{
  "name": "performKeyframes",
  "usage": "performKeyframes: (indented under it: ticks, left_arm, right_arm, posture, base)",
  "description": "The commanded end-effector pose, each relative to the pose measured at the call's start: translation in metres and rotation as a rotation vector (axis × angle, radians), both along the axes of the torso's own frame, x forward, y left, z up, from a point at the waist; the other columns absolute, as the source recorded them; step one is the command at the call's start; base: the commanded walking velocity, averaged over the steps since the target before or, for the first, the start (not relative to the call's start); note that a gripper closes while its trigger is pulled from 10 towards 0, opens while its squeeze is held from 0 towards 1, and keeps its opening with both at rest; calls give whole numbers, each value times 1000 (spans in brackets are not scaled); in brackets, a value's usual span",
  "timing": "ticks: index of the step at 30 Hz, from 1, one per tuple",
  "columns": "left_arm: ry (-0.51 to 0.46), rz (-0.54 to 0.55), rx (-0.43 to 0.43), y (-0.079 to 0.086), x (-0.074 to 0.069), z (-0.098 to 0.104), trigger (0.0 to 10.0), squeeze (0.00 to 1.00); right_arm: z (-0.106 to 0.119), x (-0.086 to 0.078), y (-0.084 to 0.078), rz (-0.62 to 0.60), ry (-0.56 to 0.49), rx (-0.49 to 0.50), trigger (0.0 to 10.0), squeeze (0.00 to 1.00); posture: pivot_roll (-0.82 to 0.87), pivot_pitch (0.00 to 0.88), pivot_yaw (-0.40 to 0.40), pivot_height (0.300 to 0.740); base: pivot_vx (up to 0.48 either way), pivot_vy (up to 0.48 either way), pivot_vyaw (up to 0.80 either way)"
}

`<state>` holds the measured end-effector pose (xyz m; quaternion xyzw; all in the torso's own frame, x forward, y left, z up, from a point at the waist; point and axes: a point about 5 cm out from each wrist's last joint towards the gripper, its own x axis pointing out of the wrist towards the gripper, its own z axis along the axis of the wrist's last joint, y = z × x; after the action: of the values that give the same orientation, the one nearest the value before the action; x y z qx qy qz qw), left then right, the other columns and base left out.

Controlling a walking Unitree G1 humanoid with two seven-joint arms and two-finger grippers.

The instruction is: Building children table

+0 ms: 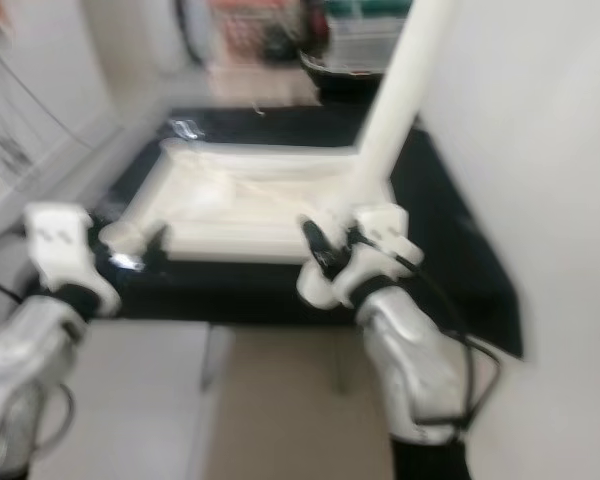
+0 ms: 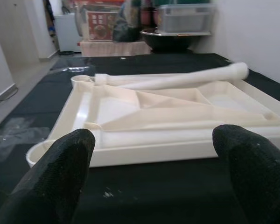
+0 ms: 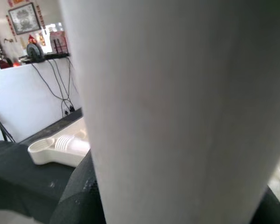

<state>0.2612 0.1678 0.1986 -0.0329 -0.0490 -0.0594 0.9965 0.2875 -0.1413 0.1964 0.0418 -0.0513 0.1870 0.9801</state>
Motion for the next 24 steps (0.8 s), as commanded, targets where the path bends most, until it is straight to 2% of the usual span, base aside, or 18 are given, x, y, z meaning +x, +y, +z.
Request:
performKeyframes:
  ticks: [1,6,9,13,17,24]
  left_arm:
    - [34,10,30,3,-2,-10,10000,0]
    - [133,36,118,9,-18,-45,10000,0]
    - [133,36,118,9,-18,-45,10000,0]
    - [211,87,158,10,-40,-74,10000,0]
    - [223,147,141,16,-46,-78,10000,0]
    - [260,152,176,20,-60,-91,10000,0]
  right_arm:
    - [-7,-2,-2,-24,14,-46,10000,0]
    - [-41,-19,-10,-108,100,-173,10000,0]
    - [-41,-19,-10,-108,100,-173,10000,0]
    - [-62,-37,-17,-173,143,-302,10000,0]
    - [-65,-39,-18,-163,151,-307,10000,0]
    - [-69,-43,-14,-116,159,-269,10000,0]
  posture:
    - [-94,35,16,740]
    - [-102,41,9,740]
    - [-102,41,9,740]
    - [-109,58,-2,740]
    - [-112,59,-5,740]
    - [-106,64,-13,740]
  base:
    - [0,0,-800]
    - [0,0,-595]
    - [0,0,0]
    - [0,0,0]
    - [0,0,0]
    - [0,0,0]
